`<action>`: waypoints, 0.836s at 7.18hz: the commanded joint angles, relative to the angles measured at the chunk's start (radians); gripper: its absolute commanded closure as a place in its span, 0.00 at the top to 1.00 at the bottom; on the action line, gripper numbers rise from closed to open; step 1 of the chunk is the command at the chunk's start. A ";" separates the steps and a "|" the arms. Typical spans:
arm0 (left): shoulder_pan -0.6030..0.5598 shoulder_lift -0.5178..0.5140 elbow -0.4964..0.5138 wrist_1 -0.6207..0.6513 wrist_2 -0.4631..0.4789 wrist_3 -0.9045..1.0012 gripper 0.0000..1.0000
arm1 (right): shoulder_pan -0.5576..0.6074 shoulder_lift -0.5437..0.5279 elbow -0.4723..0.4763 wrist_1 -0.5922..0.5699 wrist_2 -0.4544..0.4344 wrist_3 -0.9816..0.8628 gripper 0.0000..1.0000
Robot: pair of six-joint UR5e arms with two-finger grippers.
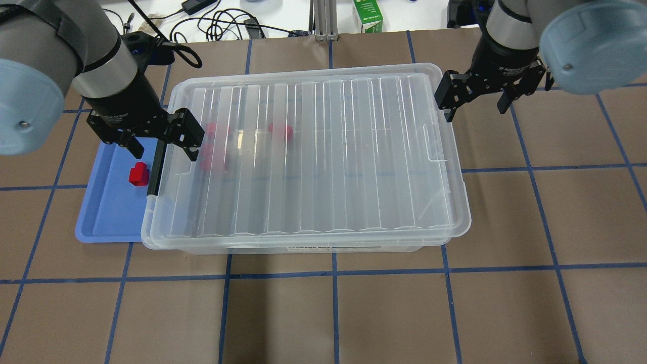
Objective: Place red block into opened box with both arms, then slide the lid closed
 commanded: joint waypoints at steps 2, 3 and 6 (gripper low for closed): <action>0.000 0.002 -0.002 0.000 -0.001 0.001 1.00 | -0.006 0.044 0.144 -0.269 0.000 -0.006 1.00; 0.000 0.001 -0.002 0.000 -0.001 0.001 1.00 | -0.009 0.052 0.148 -0.283 0.001 0.001 1.00; 0.002 0.002 0.009 -0.014 0.001 0.001 1.00 | -0.019 0.069 0.153 -0.338 0.000 -0.007 1.00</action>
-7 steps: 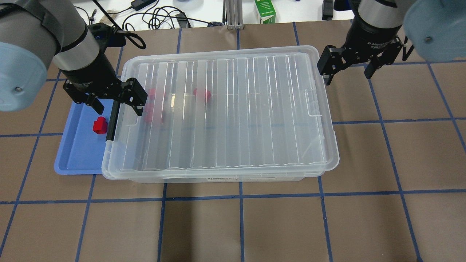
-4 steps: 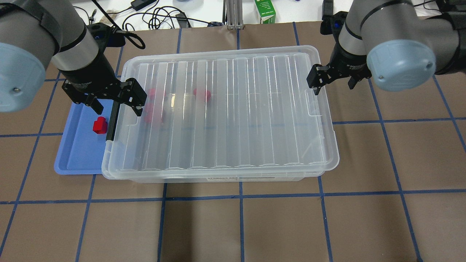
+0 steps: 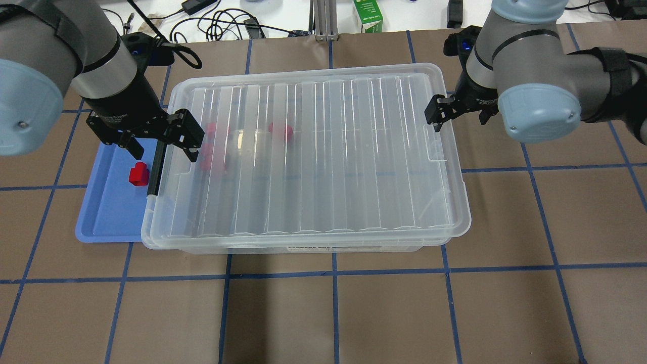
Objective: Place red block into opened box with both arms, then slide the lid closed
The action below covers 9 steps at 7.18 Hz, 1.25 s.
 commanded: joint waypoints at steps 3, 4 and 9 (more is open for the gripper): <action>0.105 0.001 0.016 -0.047 -0.003 0.040 1.00 | -0.037 0.025 0.008 -0.015 0.000 -0.047 1.00; 0.134 -0.004 0.016 -0.039 0.000 0.096 1.00 | -0.061 0.025 0.007 -0.011 0.000 -0.064 1.00; 0.420 -0.099 -0.002 0.102 -0.004 0.382 1.00 | -0.187 0.015 0.005 -0.006 -0.005 -0.237 1.00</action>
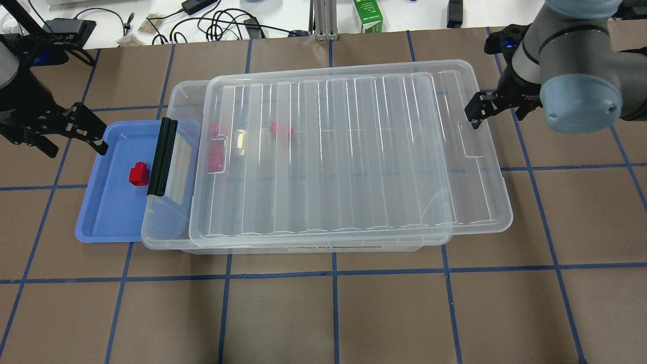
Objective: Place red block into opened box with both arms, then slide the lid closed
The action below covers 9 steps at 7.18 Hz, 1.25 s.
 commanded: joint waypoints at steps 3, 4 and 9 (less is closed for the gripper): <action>0.037 -0.141 -0.006 0.175 0.002 0.074 1.00 | -0.078 -0.001 -0.004 0.004 -0.010 -0.121 1.00; 0.037 -0.171 -0.006 0.218 0.005 0.074 1.00 | -0.091 -0.001 -0.006 0.004 -0.012 -0.138 1.00; 0.037 -0.361 -0.084 0.420 -0.001 0.062 1.00 | -0.185 -0.011 -0.006 0.013 -0.013 -0.255 1.00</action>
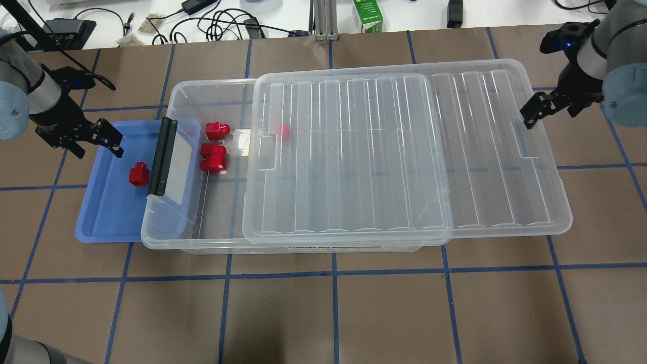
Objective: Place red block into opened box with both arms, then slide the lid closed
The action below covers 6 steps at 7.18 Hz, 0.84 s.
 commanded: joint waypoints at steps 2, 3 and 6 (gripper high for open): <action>0.000 -0.103 -0.066 0.151 -0.005 -0.004 1.00 | -0.059 -0.008 0.004 0.006 -0.001 -0.072 1.00; 0.000 -0.122 -0.067 0.151 -0.003 -0.007 1.00 | -0.066 -0.011 0.005 0.005 -0.001 -0.077 1.00; -0.003 -0.152 -0.066 0.158 0.000 -0.007 0.33 | -0.073 -0.014 0.005 0.005 0.006 -0.094 1.00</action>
